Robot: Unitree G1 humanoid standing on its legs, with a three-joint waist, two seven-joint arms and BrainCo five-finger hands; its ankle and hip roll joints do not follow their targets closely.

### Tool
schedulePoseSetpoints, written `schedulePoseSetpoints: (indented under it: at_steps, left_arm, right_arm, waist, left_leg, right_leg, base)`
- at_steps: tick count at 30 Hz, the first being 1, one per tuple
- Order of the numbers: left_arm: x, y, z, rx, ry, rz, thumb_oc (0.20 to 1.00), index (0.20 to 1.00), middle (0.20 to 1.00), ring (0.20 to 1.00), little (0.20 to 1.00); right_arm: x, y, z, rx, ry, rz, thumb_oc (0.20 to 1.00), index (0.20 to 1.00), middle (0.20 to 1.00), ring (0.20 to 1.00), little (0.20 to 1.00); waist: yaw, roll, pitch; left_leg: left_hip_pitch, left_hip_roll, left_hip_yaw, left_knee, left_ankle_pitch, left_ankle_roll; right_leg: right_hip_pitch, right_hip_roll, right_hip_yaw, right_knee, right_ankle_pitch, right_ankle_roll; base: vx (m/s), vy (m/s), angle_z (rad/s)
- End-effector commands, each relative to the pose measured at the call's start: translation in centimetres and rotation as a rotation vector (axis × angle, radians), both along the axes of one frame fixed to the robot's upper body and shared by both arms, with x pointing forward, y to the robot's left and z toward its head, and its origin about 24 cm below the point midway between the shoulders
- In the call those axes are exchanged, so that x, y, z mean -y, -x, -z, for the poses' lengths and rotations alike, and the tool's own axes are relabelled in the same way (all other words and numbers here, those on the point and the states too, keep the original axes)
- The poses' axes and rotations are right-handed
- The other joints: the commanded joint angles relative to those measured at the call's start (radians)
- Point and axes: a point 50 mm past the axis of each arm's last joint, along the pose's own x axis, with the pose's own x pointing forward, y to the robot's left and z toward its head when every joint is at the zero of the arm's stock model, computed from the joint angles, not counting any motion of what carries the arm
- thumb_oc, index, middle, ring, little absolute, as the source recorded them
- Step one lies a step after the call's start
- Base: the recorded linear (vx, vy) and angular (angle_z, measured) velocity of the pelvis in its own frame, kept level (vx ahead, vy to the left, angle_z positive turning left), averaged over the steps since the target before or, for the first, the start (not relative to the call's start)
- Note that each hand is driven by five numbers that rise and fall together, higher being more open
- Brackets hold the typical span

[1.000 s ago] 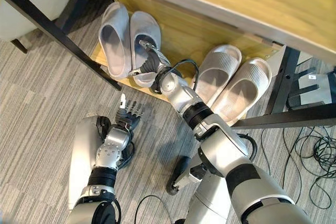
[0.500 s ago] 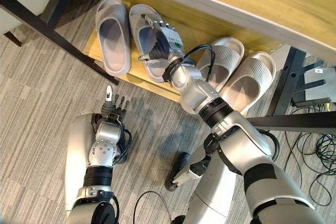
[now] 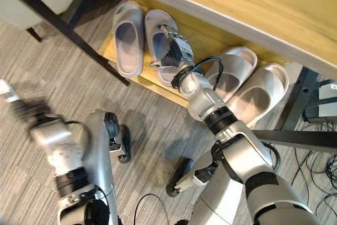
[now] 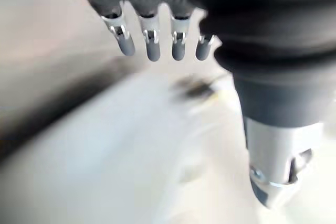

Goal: Arrange the slippers neatly on the shoe rack.

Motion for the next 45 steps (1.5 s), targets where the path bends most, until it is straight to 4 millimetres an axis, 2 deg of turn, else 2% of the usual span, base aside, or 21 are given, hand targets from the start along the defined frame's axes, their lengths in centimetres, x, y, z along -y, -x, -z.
schedulePoseSetpoints:
  at_steps: [1, 4, 9, 14, 15, 18, 20, 21, 22, 25, 28, 29, 32, 35, 37, 40, 41, 44, 45]
  left_arm:
    - [-1.1, 1.2, -1.1, 0.142, 0.064, -0.042, 1.000, 1.000, 1.000, 1.000, 1.000]
    - [-1.0, 0.3, -0.5, 0.227, 0.206, -0.020, 1.000, 1.000, 1.000, 1.000, 1.000]
    - [-0.7, -0.4, -0.5, 0.250, 0.239, 0.001, 1.000, 1.000, 1.000, 1.000, 1.000]
    - [0.5, -1.9, 0.4, 0.275, 0.278, 0.109, 1.000, 1.000, 1.000, 1.000, 1.000]
    - [1.2, -2.9, 0.7, 0.269, 0.285, 0.186, 1.000, 1.000, 1.000, 1.000, 1.000]
    - [2.1, -4.0, 1.0, 0.278, 0.290, 0.264, 1.000, 1.000, 1.000, 1.000, 1.000]
    - [3.0, -4.7, -1.0, 0.275, 0.206, 0.261, 1.000, 1.000, 1.000, 1.000, 1.000]
    - [3.6, -5.5, -1.4, 0.276, 0.181, 0.311, 1.000, 1.000, 1.000, 1.000, 1.000]
    - [4.0, -5.8, -0.9, 0.264, 0.197, 0.339, 1.000, 1.000, 1.000, 1.000, 1.000]
    - [5.0, -6.5, -0.3, 0.225, 0.171, 0.407, 1.000, 1.000, 1.000, 1.000, 1.000]
    - [5.8, -6.7, -0.9, 0.214, 0.118, 0.431, 1.000, 1.000, 1.000, 1.000, 1.000]
    - [6.1, -6.6, -1.3, 0.224, 0.110, 0.429, 1.000, 1.000, 1.000, 1.000, 1.000]
    - [6.5, -6.2, -2.9, 0.270, 0.073, 0.401, 1.000, 1.000, 1.000, 1.000, 1.000]
    - [6.4, -6.1, -3.1, 0.280, 0.100, 0.390, 1.000, 1.000, 1.000, 1.000, 1.000]
    - [6.4, -6.3, -2.2, 0.263, 0.182, 0.378, 1.000, 1.000, 1.000, 1.000, 1.000]
    - [6.3, -6.5, -0.3, 0.230, 0.279, 0.363, 1.000, 1.000, 1.000, 1.000, 1.000]
    - [6.3, -6.5, -0.2, 0.229, 0.281, 0.361, 1.000, 1.000, 1.000, 1.000, 1.000]
    - [7.1, -6.7, 0.8, 0.181, 0.275, 0.379, 1.000, 1.000, 1.000, 1.000, 1.000]
    - [7.4, -6.5, 1.0, 0.147, 0.241, 0.388, 1.000, 1.000, 1.000, 1.000, 1.000]
  right_arm:
    - [-3.8, 0.6, -1.2, -0.031, -0.074, -0.153, 1.000, 1.000, 1.000, 1.000, 1.000]
    - [-4.8, 0.6, -1.2, -0.074, -0.111, -0.186, 1.000, 1.000, 1.000, 1.000, 1.000]
    - [-5.3, 0.5, -1.1, -0.122, -0.191, -0.203, 1.000, 1.000, 1.000, 1.000, 1.000]
    - [-5.3, 0.5, -0.8, -0.128, -0.216, -0.197, 1.000, 1.000, 1.000, 1.000, 1.000]
    - [-4.8, 0.4, -1.3, -0.096, -0.208, -0.173, 1.000, 1.000, 1.000, 1.000, 1.000]
    - [-3.8, 0.3, -2.1, -0.049, -0.224, -0.138, 1.000, 1.000, 1.000, 1.000, 1.000]
    - [-3.1, 0.4, -1.8, -0.043, -0.239, -0.109, 1.000, 1.000, 1.000, 1.000, 1.000]
    - [-2.0, -0.1, -2.1, -0.015, -0.235, -0.042, 1.000, 1.000, 1.000, 1.000, 1.000]
    - [-1.7, -0.2, -2.5, 0.006, -0.234, -0.027, 1.000, 1.000, 1.000, 1.000, 1.000]
    - [-0.9, 0.0, -4.2, 0.117, -0.145, 0.004, 1.000, 1.000, 1.000, 1.000, 1.000]
    - [-0.6, 1.5, -6.7, 0.329, 0.043, 0.030, 1.000, 1.000, 1.000, 1.000, 1.000]
    - [-0.4, 1.7, -6.9, 0.364, 0.085, 0.051, 1.000, 1.000, 1.000, 1.000, 1.000]
    - [-1.5, 2.8, -8.2, 0.500, 0.194, 0.039, 1.000, 1.000, 1.000, 1.000, 1.000]
    - [-3.2, 3.7, -8.8, 0.532, 0.258, -0.017, 1.000, 1.000, 1.000, 1.000, 1.000]
    - [-4.8, 4.9, -8.8, 0.571, 0.323, -0.082, 1.000, 1.000, 1.000, 1.000, 1.000]
    - [-6.7, 5.6, -7.6, 0.587, 0.372, -0.148, 1.000, 1.000, 1.000, 1.000, 1.000]
    - [-6.8, 5.6, -7.5, 0.585, 0.375, -0.150, 1.000, 1.000, 1.000, 1.000, 1.000]
    - [-7.3, 5.1, -4.7, 0.494, 0.344, -0.140, 1.000, 1.000, 1.000, 1.000, 1.000]
    - [-7.2, 5.0, -3.4, 0.460, 0.313, -0.127, 1.000, 1.000, 1.000, 1.000, 1.000]
  waist:
    - [0.019, -0.052, 0.006]
    - [0.013, -0.058, 0.006]
    - [0.008, -0.063, 0.009]
    - [0.004, -0.065, 0.009]
    - [-0.001, -0.064, 0.010]
    - [-0.004, -0.060, 0.010]
    - [-0.026, -0.057, 0.006]
    - [-0.034, -0.050, -0.003]
    - [-0.035, -0.048, -0.003]
    - [-0.039, -0.044, 0.001]
    - [-0.050, -0.044, 0.001]
    - [-0.051, -0.040, 0.001]
    - [-0.054, -0.038, -0.001]
    - [-0.057, -0.037, -0.002]
    - [-0.059, -0.031, -0.013]
    - [-0.059, -0.016, -0.039]
    - [-0.062, -0.012, -0.045]
    - [-0.069, 0.014, -0.079]
    - [-0.072, 0.029, -0.113]
  left_leg:
    - [0.074, 0.013, -0.132, -0.097, -0.084, -0.076]
    - [0.074, 0.016, -0.133, -0.091, -0.088, -0.076]
    - [0.074, 0.016, -0.135, -0.085, -0.091, -0.077]
    - [0.074, 0.019, -0.133, -0.079, -0.095, -0.077]
    - [0.074, 0.018, -0.133, -0.083, -0.095, -0.077]
    - [0.074, 0.016, -0.132, -0.087, -0.093, -0.077]
    - [0.074, 0.023, -0.130, -0.083, -0.093, -0.079]
    - [0.074, 0.024, -0.131, -0.081, -0.093, -0.078]
    - [0.074, 0.024, -0.133, -0.079, -0.094, -0.077]
    - [0.074, 0.021, -0.136, -0.082, -0.091, -0.076]
    - [0.074, 0.026, -0.133, -0.087, -0.091, -0.075]
    - [0.074, 0.027, -0.131, -0.088, -0.090, -0.075]
    - [0.074, 0.031, -0.127, -0.097, -0.086, -0.072]
    - [0.074, 0.034, -0.126, -0.108, -0.081, -0.071]
    - [0.074, 0.044, -0.118, -0.141, -0.069, -0.067]
    - [0.074, 0.049, -0.104, -0.202, -0.052, -0.056]
    - [0.074, 0.049, -0.104, -0.208, -0.049, -0.055]
    - [0.074, 0.048, -0.086, -0.293, -0.027, -0.035]
    - [0.074, 0.046, -0.085, -0.340, -0.010, -0.027]
  right_leg:
    - [0.146, 0.028, 0.121, 0.167, 0.043, 0.075]
    - [0.143, 0.028, 0.126, 0.171, 0.045, 0.076]
    - [0.142, 0.028, 0.130, 0.173, 0.047, 0.079]
    - [0.142, 0.026, 0.134, 0.176, 0.047, 0.080]
    - [0.141, 0.025, 0.134, 0.174, 0.046, 0.081]
    - [0.144, 0.027, 0.133, 0.171, 0.048, 0.083]
    - [0.142, 0.030, 0.130, 0.173, 0.050, 0.083]
    - [0.140, 0.029, 0.131, 0.176, 0.047, 0.084]
    - [0.140, 0.027, 0.132, 0.179, 0.046, 0.084]
    - [0.142, 0.025, 0.129, 0.179, 0.044, 0.084]
    - [0.140, 0.026, 0.127, 0.177, 0.044, 0.084]
    - [0.140, 0.026, 0.127, 0.174, 0.042, 0.083]
    - [0.137, 0.027, 0.125, 0.165, 0.036, 0.078]
    - [0.134, 0.027, 0.122, 0.156, 0.035, 0.076]
    - [0.138, 0.028, 0.116, 0.135, 0.037, 0.081]
    - [0.170, 0.031, 0.094, 0.069, 0.050, 0.098]
    - [0.173, 0.031, 0.088, 0.062, 0.054, 0.098]
    - [0.211, 0.037, 0.042, -0.052, 0.064, 0.111]
    - [0.231, 0.042, 0.004, -0.115, 0.077, 0.116]
  base:
    - [0.00, 0.000, 0.00]
    - [0.01, 0.013, -0.04]
    - [0.01, 0.012, -0.05]
    - [0.01, 0.027, 0.01]
    - [-0.01, 0.038, -0.01]
    - [-0.01, 0.032, 0.25]
    - [0.01, 0.067, -0.49]
    - [0.03, 0.078, 0.20]
    - [0.03, 0.063, 0.51]
    - [0.00, 0.024, -0.23]
    - [-0.02, 0.032, 0.01]
    - [-0.02, 0.022, 0.04]
    - [-0.03, 0.011, -0.12]
    - [-0.02, -0.010, 0.01]
    - [-0.03, 0.004, -0.03]
    - [-0.02, 0.027, -0.07]
    - [-0.03, 0.045, -0.03]
    - [-0.06, 0.090, 0.05]
    - [-0.11, 0.183, 0.11]
